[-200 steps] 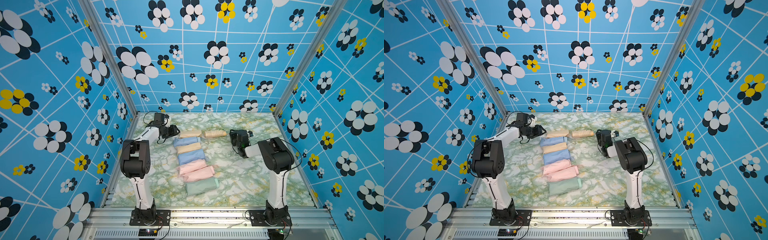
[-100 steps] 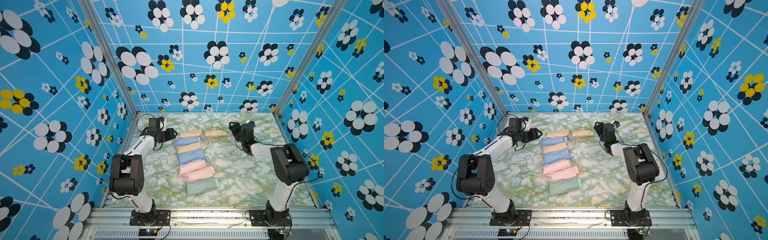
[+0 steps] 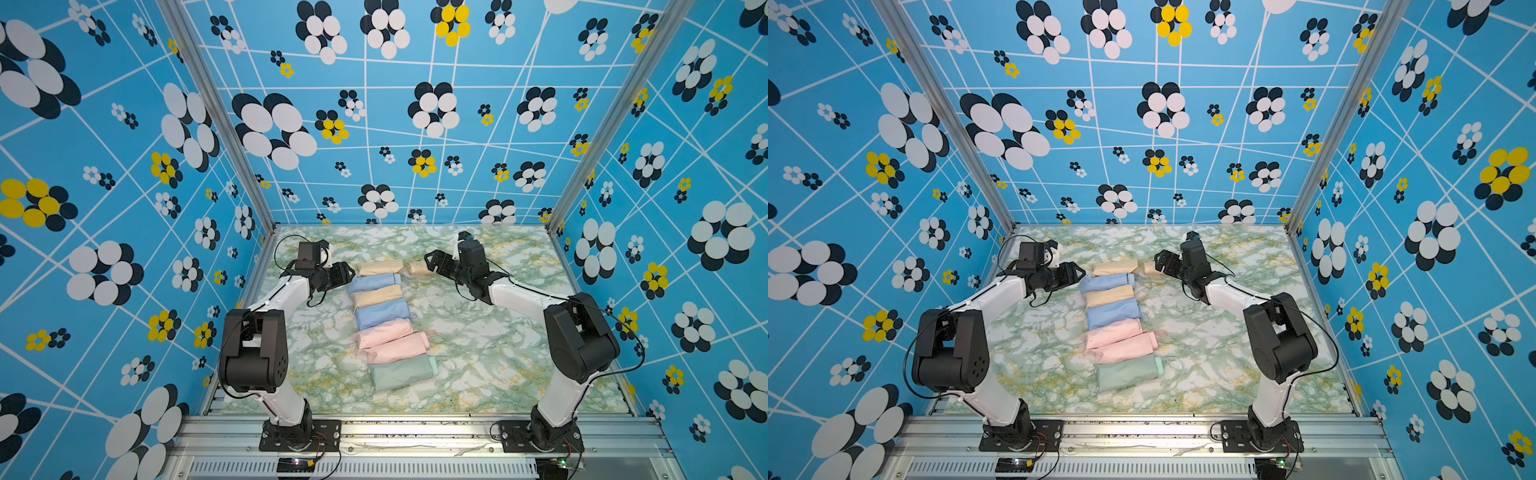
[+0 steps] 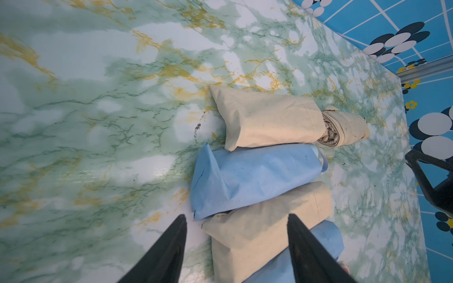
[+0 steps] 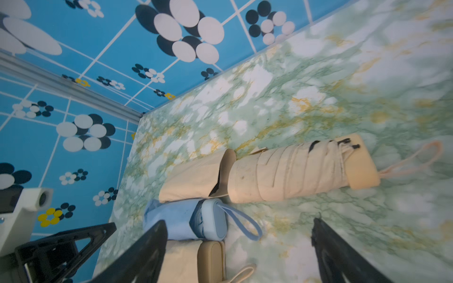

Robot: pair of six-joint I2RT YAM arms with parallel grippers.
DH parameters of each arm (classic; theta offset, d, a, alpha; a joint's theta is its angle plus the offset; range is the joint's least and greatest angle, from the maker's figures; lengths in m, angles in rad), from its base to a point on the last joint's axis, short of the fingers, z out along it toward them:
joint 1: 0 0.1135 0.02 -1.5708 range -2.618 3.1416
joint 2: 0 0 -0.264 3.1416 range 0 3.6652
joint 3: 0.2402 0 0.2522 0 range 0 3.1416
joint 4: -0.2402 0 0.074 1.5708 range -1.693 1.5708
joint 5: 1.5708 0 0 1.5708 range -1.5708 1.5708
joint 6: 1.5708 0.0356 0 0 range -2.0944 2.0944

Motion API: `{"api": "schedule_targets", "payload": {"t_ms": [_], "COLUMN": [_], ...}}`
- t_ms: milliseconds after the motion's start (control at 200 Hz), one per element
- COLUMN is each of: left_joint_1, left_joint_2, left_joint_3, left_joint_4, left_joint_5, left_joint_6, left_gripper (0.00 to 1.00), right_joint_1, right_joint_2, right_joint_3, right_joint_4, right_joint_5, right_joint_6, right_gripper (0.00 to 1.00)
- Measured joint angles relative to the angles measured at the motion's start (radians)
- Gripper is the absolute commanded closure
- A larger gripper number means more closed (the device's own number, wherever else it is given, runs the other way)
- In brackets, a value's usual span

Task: Take umbrellas out of sleeves
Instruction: Take out the umbrella from the umbrella sleeve.

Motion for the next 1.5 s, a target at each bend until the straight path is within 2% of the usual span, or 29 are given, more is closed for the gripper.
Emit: {"api": "schedule_targets", "payload": {"t_ms": [195, 445, 835, 1464, 1499], "left_joint_1": [0.000, 0.000, 0.000, 0.000, 0.000], "left_joint_2": [0.060, 0.110, 0.149, 0.196, 0.197], "left_joint_3": [0.002, 0.032, 0.055, 0.080, 0.081], "left_joint_4": [-0.002, -0.002, 0.012, 0.020, 0.021], "left_joint_5": [0.000, 0.012, 0.047, 0.073, 0.076], "left_joint_6": [0.001, 0.000, -0.005, -0.008, -0.007], "left_gripper": [0.34, 0.36, 0.40, 0.56, 0.61], "right_joint_1": [0.045, 0.087, 0.093, 0.106, 0.106], "right_joint_2": [0.068, 0.160, 0.251, 0.336, 0.339], "right_joint_3": [0.091, 0.175, 0.248, 0.328, 0.335], "right_joint_4": [-0.103, -0.222, -0.308, -0.389, -0.394], "right_joint_5": [-0.002, 0.009, 0.044, 0.082, 0.082], "right_joint_6": [-0.081, -0.139, -0.172, -0.198, -0.198], "right_gripper": [0.08, 0.15, 0.35, 0.60, 0.61]}}
